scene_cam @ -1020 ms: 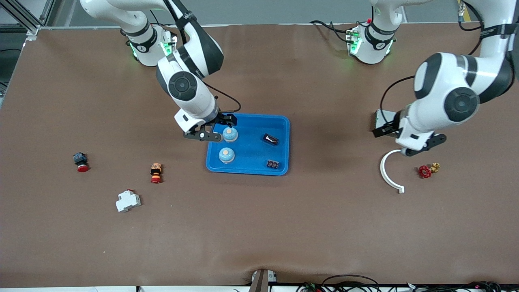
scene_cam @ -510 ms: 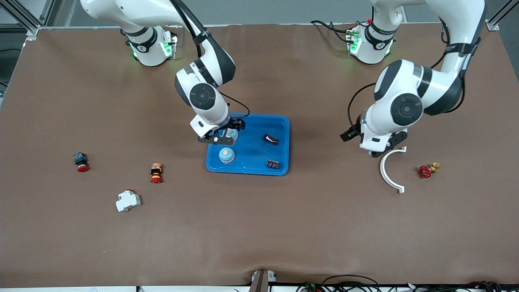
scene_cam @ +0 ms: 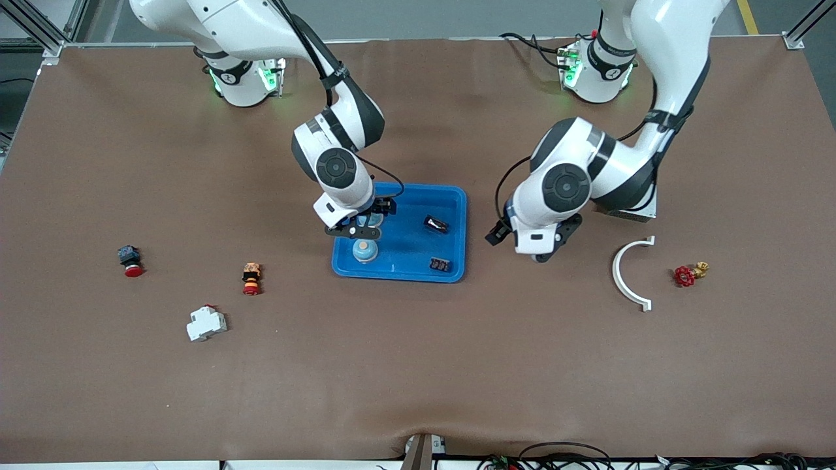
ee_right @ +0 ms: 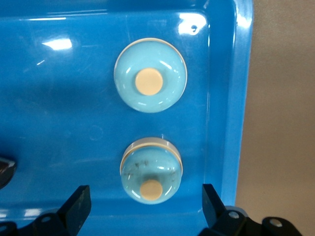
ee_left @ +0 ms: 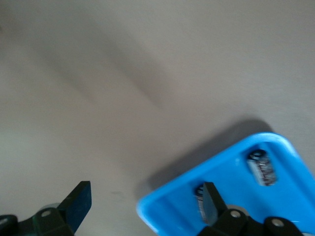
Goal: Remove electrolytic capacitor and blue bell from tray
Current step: 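Close the right gripper on the button while the left gripper grips the capacitor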
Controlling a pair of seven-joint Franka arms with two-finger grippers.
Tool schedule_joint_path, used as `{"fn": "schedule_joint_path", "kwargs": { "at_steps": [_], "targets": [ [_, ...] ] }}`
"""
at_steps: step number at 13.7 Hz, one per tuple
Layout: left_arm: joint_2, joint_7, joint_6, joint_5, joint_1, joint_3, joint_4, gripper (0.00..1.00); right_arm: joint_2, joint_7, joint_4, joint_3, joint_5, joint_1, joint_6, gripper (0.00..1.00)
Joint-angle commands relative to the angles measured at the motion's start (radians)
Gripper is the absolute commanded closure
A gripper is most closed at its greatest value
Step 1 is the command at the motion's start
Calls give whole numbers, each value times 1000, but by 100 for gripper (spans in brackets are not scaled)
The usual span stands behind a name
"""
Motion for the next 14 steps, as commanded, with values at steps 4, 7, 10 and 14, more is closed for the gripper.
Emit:
{"fn": "schedule_joint_path", "kwargs": {
  "at_steps": [4,7,10,14],
  "targets": [
    [151,-227,114,-2,-103,7,114,0,41,9,-2,-5,-9,4,64,0],
    [181,-235,138,-2,-128,11,123,0,67,6,-2,-5,-9,10,70,0],
    [227,-276,214,15,-171,31,136,9,73,7,-3,-5,-11,12,64,0],
    [258,-310,248,28,-269,118,127,14,81,9,-6,-5,-11,12,59,0]
  ]
}}
